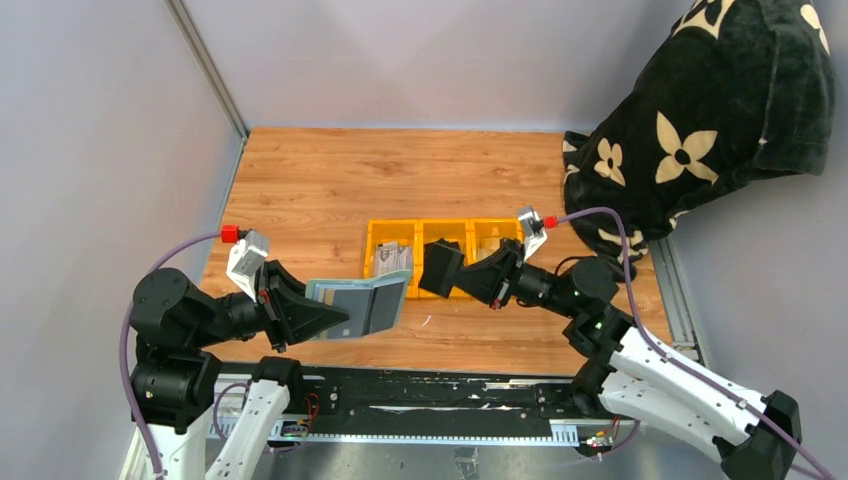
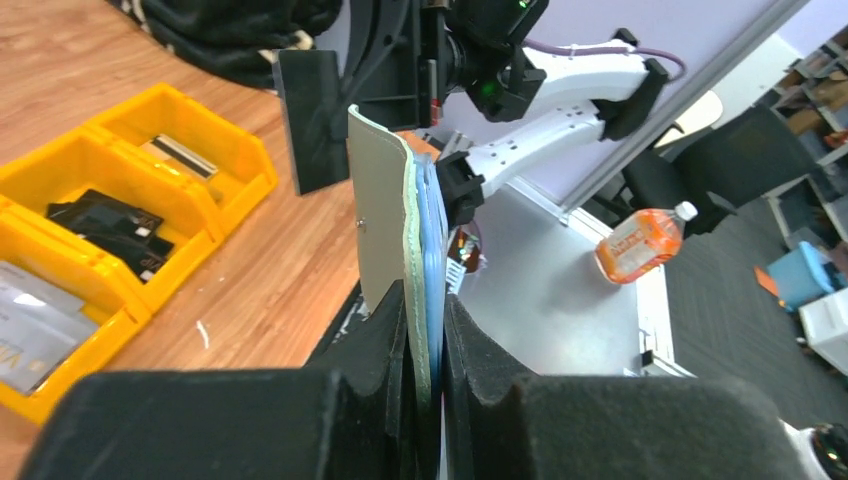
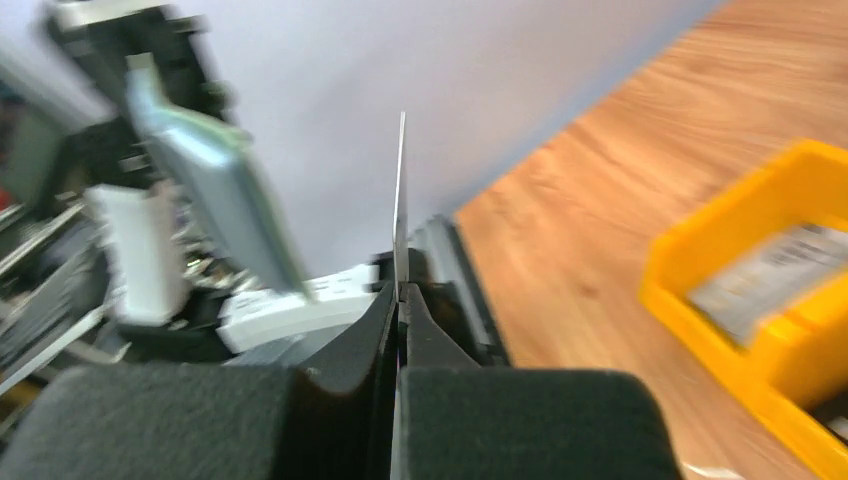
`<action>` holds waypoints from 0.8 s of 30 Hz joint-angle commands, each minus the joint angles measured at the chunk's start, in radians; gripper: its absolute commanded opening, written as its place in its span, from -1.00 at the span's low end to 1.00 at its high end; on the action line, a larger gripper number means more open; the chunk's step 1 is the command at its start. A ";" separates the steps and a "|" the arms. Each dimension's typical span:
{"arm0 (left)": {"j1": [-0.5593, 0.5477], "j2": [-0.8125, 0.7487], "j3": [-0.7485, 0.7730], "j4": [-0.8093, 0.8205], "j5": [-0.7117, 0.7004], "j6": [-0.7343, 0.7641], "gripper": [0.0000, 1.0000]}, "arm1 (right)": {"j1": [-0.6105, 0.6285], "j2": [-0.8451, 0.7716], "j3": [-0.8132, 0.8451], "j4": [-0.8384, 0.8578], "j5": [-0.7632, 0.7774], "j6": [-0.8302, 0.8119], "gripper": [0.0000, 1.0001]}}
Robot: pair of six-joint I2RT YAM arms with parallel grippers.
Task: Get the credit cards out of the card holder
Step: Place the credit card in the storage box.
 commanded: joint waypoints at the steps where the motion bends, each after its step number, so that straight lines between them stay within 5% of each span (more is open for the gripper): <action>1: -0.006 0.009 0.031 -0.055 -0.073 0.123 -1.00 | -0.166 0.046 0.014 -0.296 0.031 -0.064 -1.00; 6: -0.006 0.001 0.040 -0.056 -0.092 0.146 -1.00 | -0.232 0.251 0.117 -0.493 0.149 -0.179 -1.00; 24: -0.006 -0.015 0.073 -0.058 -0.081 0.136 -1.00 | -0.227 0.827 0.409 -0.548 0.303 -0.280 -1.00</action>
